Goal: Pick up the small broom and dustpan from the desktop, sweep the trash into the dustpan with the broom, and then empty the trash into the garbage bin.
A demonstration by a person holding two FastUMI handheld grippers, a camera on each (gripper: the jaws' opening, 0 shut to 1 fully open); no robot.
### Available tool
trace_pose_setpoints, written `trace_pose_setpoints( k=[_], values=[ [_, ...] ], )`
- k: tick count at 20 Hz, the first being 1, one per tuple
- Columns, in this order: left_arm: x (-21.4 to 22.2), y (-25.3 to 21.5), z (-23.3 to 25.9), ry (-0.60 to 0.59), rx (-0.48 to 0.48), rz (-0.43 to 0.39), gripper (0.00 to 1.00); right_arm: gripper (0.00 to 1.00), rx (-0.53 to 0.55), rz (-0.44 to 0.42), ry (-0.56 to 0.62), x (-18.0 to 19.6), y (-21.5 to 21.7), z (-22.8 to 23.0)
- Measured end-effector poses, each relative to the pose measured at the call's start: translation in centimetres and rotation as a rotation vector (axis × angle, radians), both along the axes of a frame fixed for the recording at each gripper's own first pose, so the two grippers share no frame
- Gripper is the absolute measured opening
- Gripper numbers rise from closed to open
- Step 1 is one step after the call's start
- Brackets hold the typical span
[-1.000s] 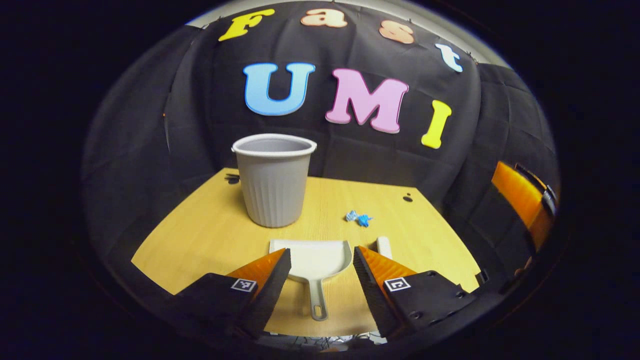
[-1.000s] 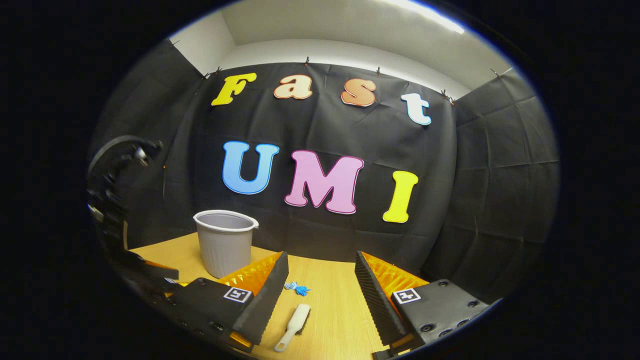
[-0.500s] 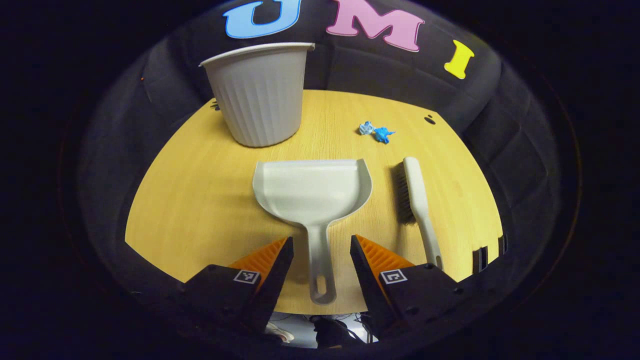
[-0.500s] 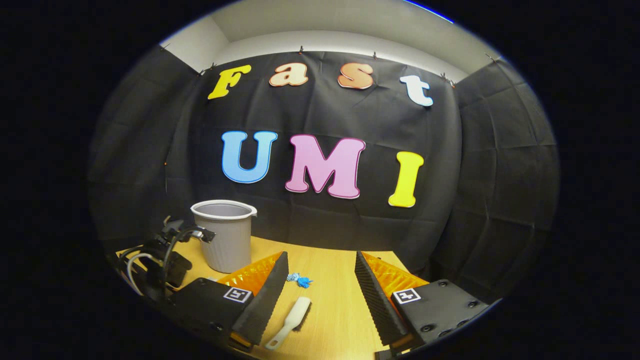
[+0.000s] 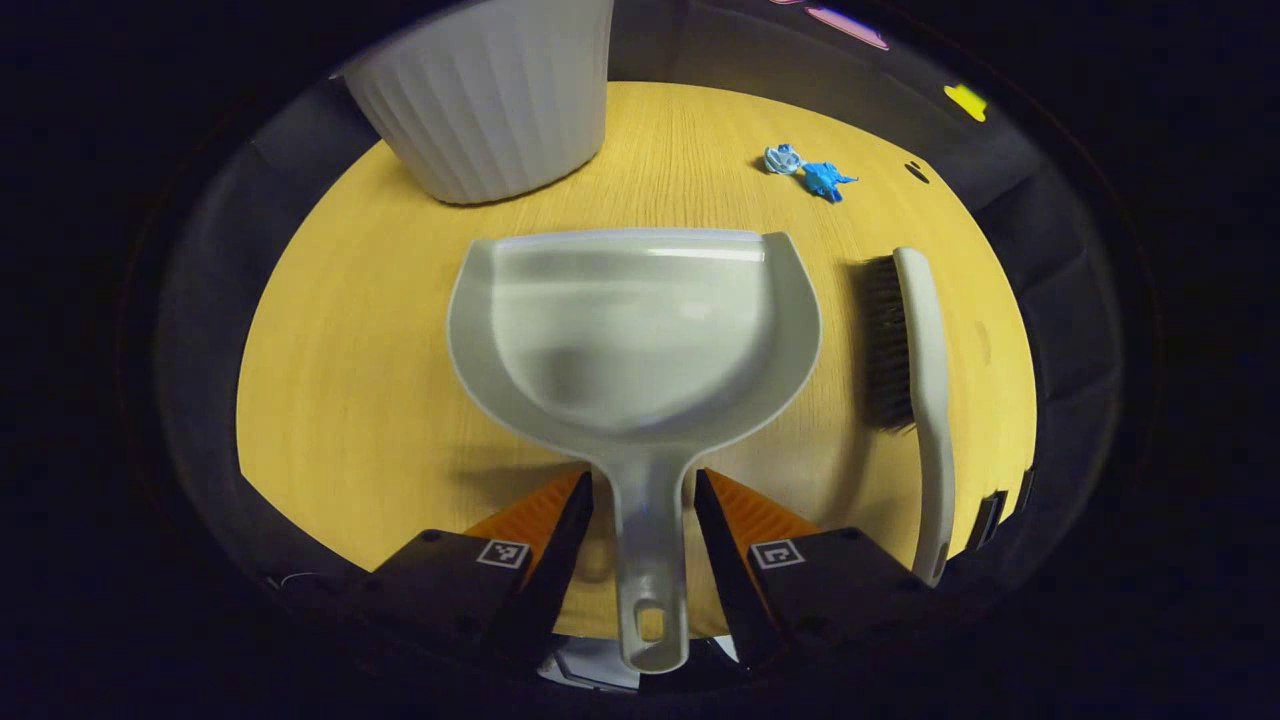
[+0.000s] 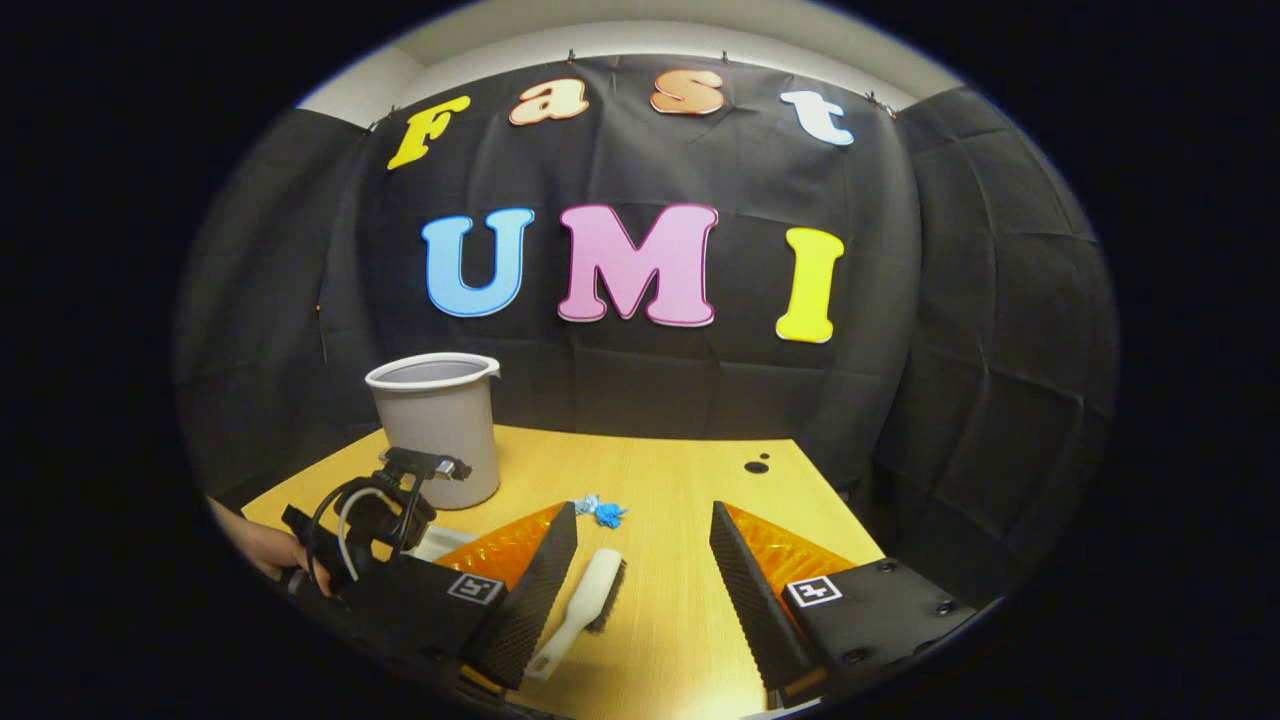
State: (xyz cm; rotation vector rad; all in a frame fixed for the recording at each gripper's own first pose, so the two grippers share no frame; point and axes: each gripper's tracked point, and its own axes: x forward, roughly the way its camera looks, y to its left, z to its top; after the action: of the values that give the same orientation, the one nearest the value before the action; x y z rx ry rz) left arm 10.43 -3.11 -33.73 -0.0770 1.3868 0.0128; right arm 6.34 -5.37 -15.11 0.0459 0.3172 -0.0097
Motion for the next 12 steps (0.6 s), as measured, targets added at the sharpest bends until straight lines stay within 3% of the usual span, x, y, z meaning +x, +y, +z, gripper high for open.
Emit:
trace_pose_setpoints(
  k=[5,8,10,12],
  values=[
    [1.0,0.7,-1.0,0.044,0.038,0.007,0.60,0.87,0.013,-0.005,0.103,-0.3,0.1,-2.8],
    [1.8,0.8,-0.8,0.052,0.038,0.001,0.51,0.84,0.032,-0.001,0.159,-0.6,0.5,-4.2],
    [2.0,0.5,-1.2,0.074,0.039,-0.002,0.34,0.87,0.038,0.004,0.189,-0.7,0.8,-4.9],
    [2.0,0.6,-1.1,0.076,0.033,-0.007,0.30,0.87,0.027,0.006,0.231,-0.8,1.1,-5.7]
  ],
)
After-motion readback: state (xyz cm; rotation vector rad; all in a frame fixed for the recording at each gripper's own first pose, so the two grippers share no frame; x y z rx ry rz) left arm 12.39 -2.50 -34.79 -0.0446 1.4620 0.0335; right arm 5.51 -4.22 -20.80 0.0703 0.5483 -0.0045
